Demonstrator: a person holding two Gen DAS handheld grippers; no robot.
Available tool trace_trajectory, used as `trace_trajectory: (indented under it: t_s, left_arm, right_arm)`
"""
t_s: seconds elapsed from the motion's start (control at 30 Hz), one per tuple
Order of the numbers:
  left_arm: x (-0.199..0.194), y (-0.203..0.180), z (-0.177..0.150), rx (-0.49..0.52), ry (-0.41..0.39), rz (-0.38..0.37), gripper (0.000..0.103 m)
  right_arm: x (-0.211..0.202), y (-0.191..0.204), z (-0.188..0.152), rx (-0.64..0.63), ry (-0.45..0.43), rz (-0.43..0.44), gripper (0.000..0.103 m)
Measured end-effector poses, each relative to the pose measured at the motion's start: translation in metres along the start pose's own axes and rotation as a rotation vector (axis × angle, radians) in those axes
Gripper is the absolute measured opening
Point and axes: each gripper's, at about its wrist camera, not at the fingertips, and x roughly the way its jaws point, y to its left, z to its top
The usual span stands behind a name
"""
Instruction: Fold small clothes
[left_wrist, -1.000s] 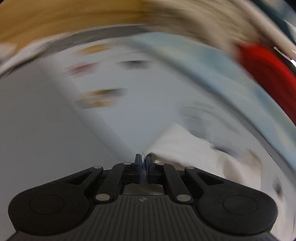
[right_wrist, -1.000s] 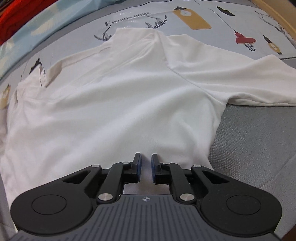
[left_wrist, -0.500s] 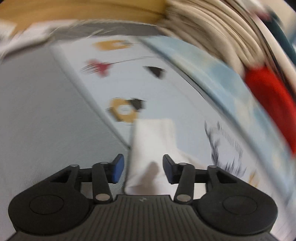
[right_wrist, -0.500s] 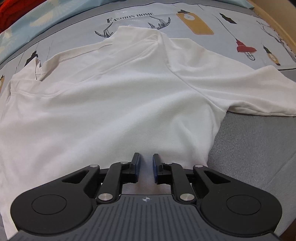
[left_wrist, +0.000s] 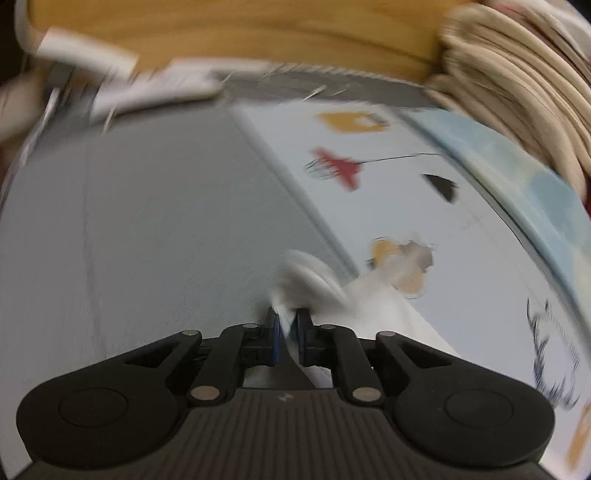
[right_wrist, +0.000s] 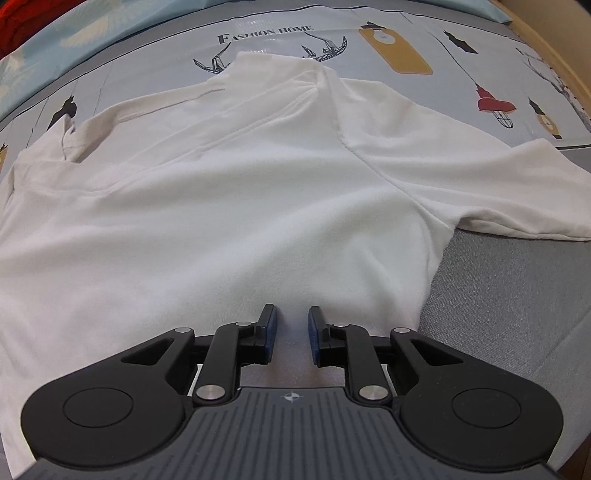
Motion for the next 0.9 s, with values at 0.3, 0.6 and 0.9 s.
trace_trajectory:
  t_s: [0.3, 0.6, 0.9]
  left_arm:
    - [-0.001, 0.035, 0.000, -0.174, 0.043, -0.063, 0.011]
    - [-0.028, -0.009, 0.009, -0.024, -0.117, -0.027, 0.003]
    - [-0.049, -0.035, 0.000, -0.001, -0.075, 0.025, 0.003]
  right_arm:
    - [-0.001, -0.005, 0.000, 0.010, 0.002, 0.010, 0.020]
    - [-0.011, -0.015, 0.004, 0.079, -0.035, 0.057, 0.020]
    - [-0.009, -0.042, 0.000, 0.106, 0.001, 0.049, 0.020]
